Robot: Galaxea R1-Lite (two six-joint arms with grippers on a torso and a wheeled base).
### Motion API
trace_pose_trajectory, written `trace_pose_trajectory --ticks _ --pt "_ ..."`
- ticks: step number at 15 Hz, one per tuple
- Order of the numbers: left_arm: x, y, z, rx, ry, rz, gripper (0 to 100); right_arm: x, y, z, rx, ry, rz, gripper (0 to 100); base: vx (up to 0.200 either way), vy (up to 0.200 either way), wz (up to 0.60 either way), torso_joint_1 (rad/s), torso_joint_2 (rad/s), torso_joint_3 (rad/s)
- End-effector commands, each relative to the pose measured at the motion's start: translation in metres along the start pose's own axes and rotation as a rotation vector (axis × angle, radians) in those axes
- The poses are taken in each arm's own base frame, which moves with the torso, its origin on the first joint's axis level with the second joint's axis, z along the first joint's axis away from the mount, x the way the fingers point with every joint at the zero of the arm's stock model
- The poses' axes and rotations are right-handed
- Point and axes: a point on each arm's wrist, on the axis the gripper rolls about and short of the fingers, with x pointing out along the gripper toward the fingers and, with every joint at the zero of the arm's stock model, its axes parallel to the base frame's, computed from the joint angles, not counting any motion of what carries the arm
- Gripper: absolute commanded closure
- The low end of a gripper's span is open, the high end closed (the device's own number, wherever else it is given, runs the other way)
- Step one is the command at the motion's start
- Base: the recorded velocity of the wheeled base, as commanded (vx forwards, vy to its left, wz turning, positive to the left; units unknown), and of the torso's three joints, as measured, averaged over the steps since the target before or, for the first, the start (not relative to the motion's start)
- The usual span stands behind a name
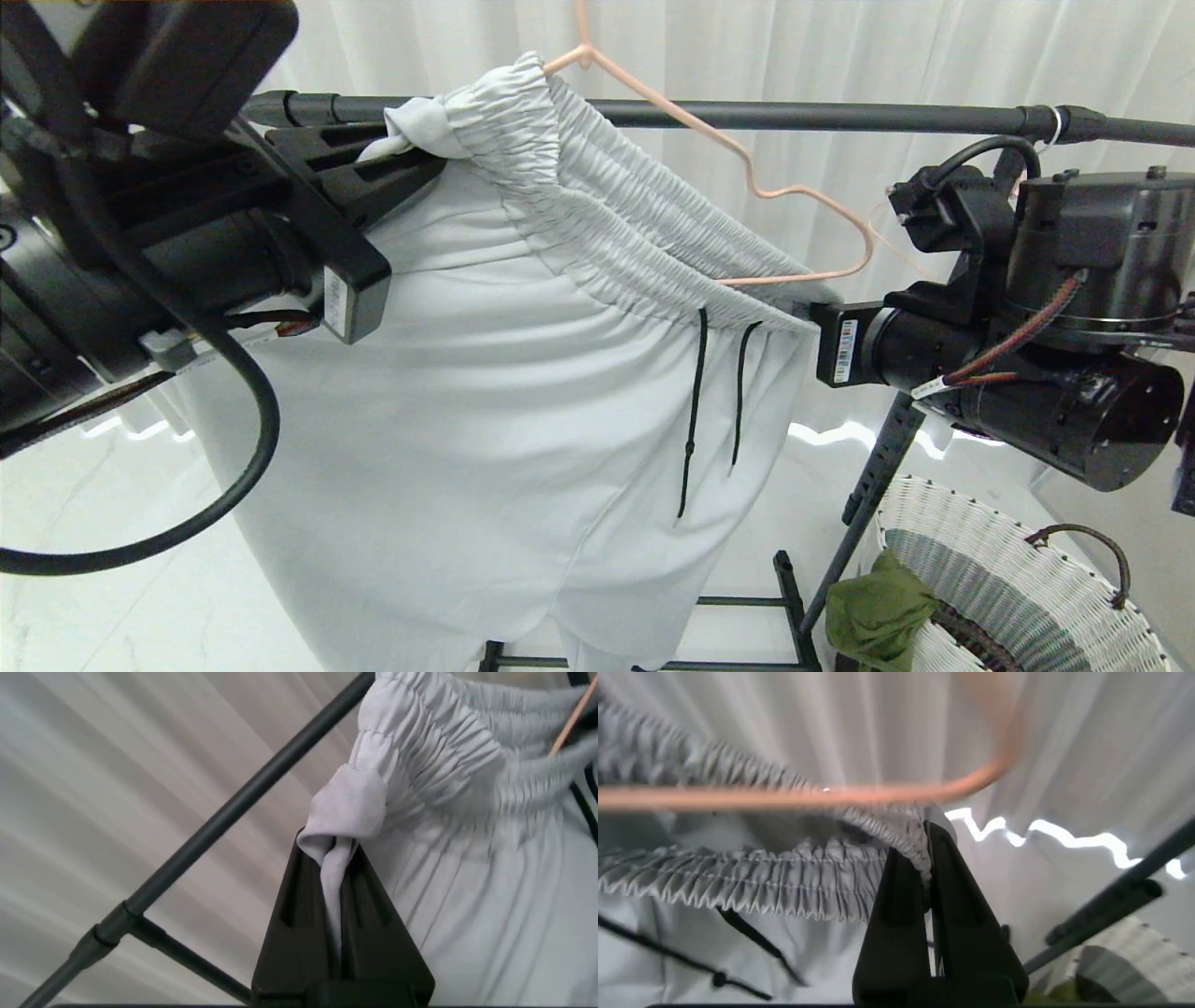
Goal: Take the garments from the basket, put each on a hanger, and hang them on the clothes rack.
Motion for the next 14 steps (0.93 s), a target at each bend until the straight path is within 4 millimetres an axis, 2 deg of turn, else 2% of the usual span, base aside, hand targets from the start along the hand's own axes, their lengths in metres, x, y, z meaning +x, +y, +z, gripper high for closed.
trace_pose_trajectory --ticks 1,8,12,14 --pt "-0.006 -0.001 -0.002 0.000 0.004 0.000 100 0.003 -0.010 0.003 -0.002 -0.010 -0.038 100 0.000 0.000 0.00 0.000 0.00 0.000" --pt "-0.026 -0.005 -0.033 0.024 0.089 -0.015 100 0.000 -0.018 0.012 -0.026 -0.059 -0.047 100 0.000 0.000 0.00 0.000 0.00 0.000" --pt "-0.026 -0.010 -0.040 0.052 0.118 -0.034 100 -0.009 -0.017 0.018 -0.055 -0.078 -0.021 100 0.000 0.000 0.00 0.000 0.00 0.000" --pt "-0.022 -0.013 -0.042 0.093 0.095 -0.074 100 -0.018 -0.010 0.022 -0.081 -0.089 0.077 100 0.000 0.000 0.00 0.000 0.00 0.000"
